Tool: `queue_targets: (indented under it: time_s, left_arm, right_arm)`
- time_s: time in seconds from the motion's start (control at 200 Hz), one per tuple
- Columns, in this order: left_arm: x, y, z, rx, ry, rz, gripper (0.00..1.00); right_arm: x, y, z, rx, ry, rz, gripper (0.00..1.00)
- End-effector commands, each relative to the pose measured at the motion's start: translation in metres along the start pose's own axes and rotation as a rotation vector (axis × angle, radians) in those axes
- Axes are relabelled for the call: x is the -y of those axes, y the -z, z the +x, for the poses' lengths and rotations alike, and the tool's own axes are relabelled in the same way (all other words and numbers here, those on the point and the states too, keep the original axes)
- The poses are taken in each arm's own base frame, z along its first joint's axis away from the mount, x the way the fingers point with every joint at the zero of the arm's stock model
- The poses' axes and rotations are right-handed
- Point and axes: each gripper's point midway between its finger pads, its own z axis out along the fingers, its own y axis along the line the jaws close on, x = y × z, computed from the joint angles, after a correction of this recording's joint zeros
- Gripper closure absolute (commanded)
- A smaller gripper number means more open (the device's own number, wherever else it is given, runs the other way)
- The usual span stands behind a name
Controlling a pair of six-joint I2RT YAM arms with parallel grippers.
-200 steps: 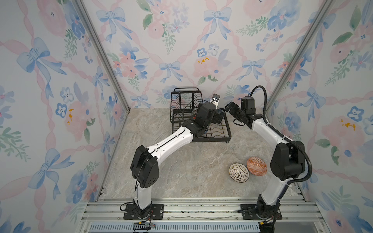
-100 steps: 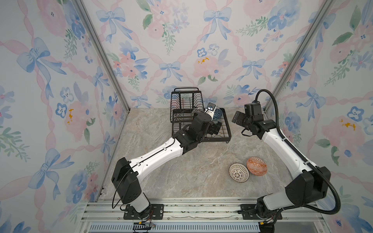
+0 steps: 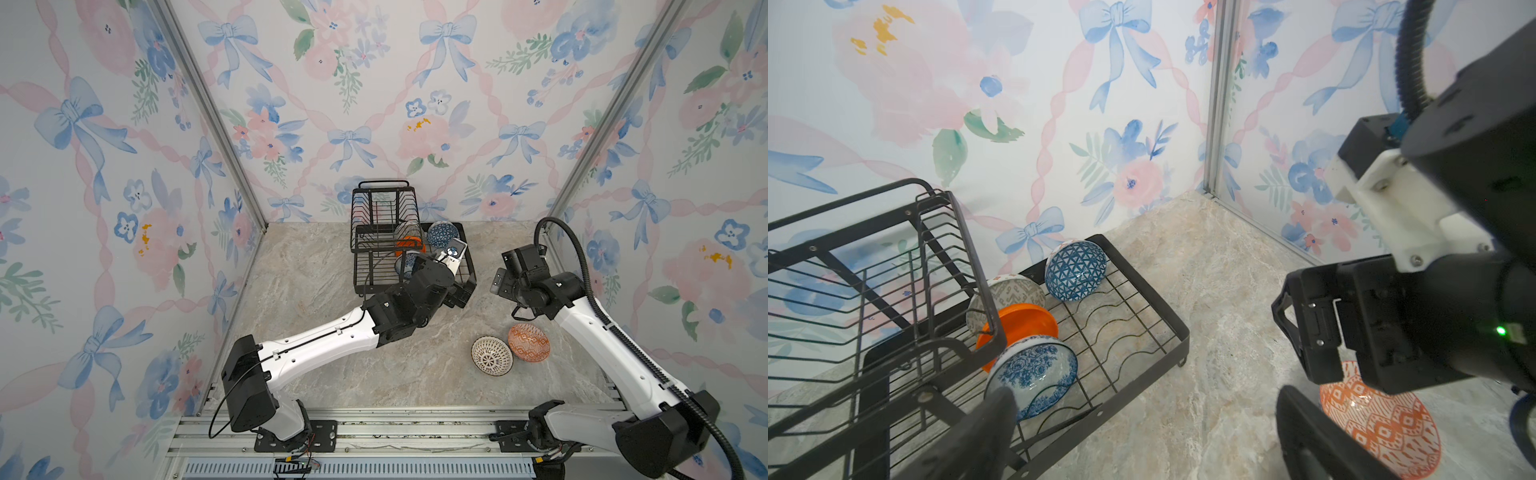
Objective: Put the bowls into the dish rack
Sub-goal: 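Move the right gripper toward the orange patterned bowl while the left withdraws from the rack, then lower the right gripper onto the rim of the orange patterned bowl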
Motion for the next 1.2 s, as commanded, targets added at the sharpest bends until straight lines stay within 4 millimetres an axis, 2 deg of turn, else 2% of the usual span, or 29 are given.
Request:
queue_targets:
  time_s: [0.0,0.245,0.38,0.55,0.935,1.01,1.105,1.195]
  left_arm:
    - [-0.002,0.012,0.000,0.016,0.051,-0.022,0.02]
    - [0.010,0.020,0.025,-0.022,0.089,0.001,0.02]
    - [0.011,0.023,0.037,-0.041,0.095,0.005,0.02]
    - [0.010,0.024,0.044,-0.053,0.104,0.010,0.02]
    - [0.013,0.018,0.056,-0.080,0.088,0.013,0.02]
    - [0.011,0.016,0.058,-0.084,0.086,0.007,0.02]
    - [0.009,0.015,0.060,-0.089,0.090,-0.001,0.02]
    - [0.005,0.013,0.065,-0.098,0.113,-0.008,0.02]
  right_arm:
    - [0.020,0.002,0.034,-0.093,-0.046,0.011,0.03]
    - [0.030,-0.018,0.085,-0.257,-0.138,-0.039,0.03]
    - [0.031,-0.024,0.092,-0.277,-0.125,-0.046,0.03]
    - [0.030,-0.046,0.107,-0.381,-0.187,-0.066,0.03]
    - [0.032,-0.086,0.111,-0.470,-0.208,0.007,0.03]
    - [0.033,-0.094,0.113,-0.485,-0.205,0.024,0.00]
    - [0.036,-0.101,0.112,-0.487,-0.199,0.045,0.04]
    - [0.038,-0.107,0.109,-0.485,-0.190,0.058,0.11]
